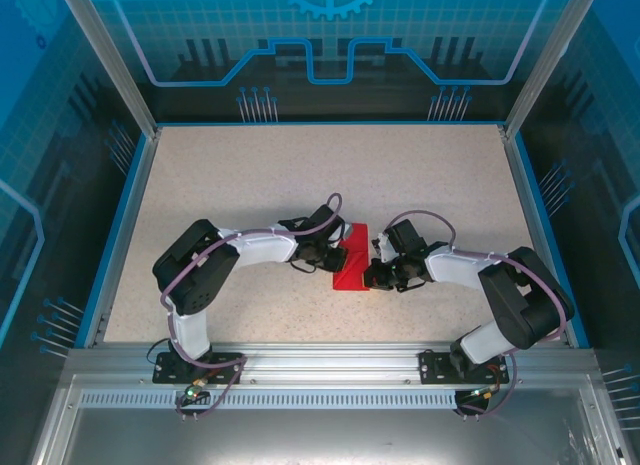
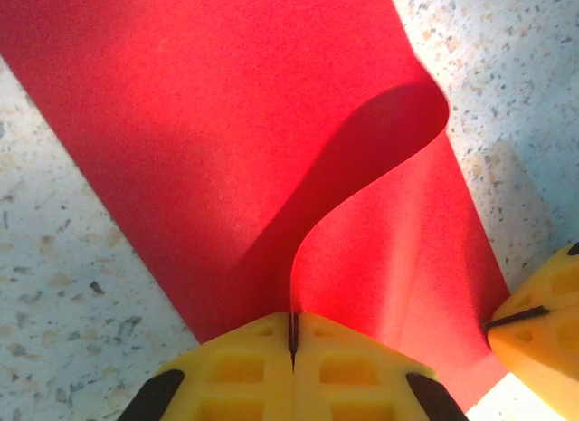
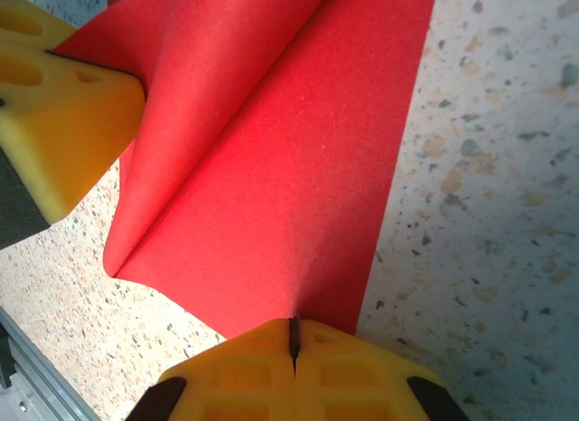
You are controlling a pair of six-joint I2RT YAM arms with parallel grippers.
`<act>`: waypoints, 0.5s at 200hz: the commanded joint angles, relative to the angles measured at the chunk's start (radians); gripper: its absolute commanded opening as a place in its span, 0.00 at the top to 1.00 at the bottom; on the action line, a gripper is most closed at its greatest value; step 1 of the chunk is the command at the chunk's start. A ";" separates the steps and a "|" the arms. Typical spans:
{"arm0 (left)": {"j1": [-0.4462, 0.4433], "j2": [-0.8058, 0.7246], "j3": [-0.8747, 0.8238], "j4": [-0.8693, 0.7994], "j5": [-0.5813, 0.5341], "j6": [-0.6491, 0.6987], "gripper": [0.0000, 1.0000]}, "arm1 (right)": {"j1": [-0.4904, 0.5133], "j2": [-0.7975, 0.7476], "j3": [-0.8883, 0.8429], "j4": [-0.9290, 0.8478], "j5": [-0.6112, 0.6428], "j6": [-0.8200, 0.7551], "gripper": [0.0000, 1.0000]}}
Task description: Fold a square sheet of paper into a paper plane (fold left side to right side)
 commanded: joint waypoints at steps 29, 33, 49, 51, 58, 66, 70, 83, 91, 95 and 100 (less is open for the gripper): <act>0.010 0.036 0.029 -0.025 0.019 0.027 0.97 | 0.021 0.025 0.005 -0.065 0.019 -0.017 0.99; 0.010 0.036 0.027 -0.024 0.019 0.026 0.97 | 0.020 0.025 0.004 -0.065 0.020 -0.018 0.99; 0.010 0.038 0.019 -0.019 0.022 0.024 0.96 | 0.020 0.025 0.005 -0.065 0.019 -0.019 0.99; 0.010 0.039 0.019 -0.018 0.022 0.024 0.96 | 0.020 0.024 0.004 -0.065 0.019 -0.019 0.99; 0.010 0.038 0.015 -0.015 0.023 0.023 0.97 | 0.020 0.024 0.005 -0.065 0.019 -0.017 0.99; 0.011 0.039 0.012 -0.014 0.025 0.021 0.96 | 0.020 0.024 0.005 -0.065 0.018 -0.017 0.98; 0.009 0.040 0.011 -0.013 0.026 0.020 0.97 | 0.020 0.024 0.005 -0.065 0.018 -0.017 0.98; 0.010 0.040 0.003 -0.011 0.028 0.019 0.97 | 0.020 0.025 0.005 -0.065 0.017 -0.018 0.98; 0.011 0.039 -0.002 -0.012 0.027 0.017 0.97 | 0.020 0.024 0.006 -0.064 0.015 -0.019 0.98; 0.008 0.038 -0.006 -0.010 0.028 0.014 0.97 | 0.020 0.024 0.006 -0.064 0.015 -0.019 0.98; 0.010 0.035 -0.011 -0.009 0.028 0.013 0.97 | 0.020 0.024 0.007 -0.065 0.015 -0.020 0.98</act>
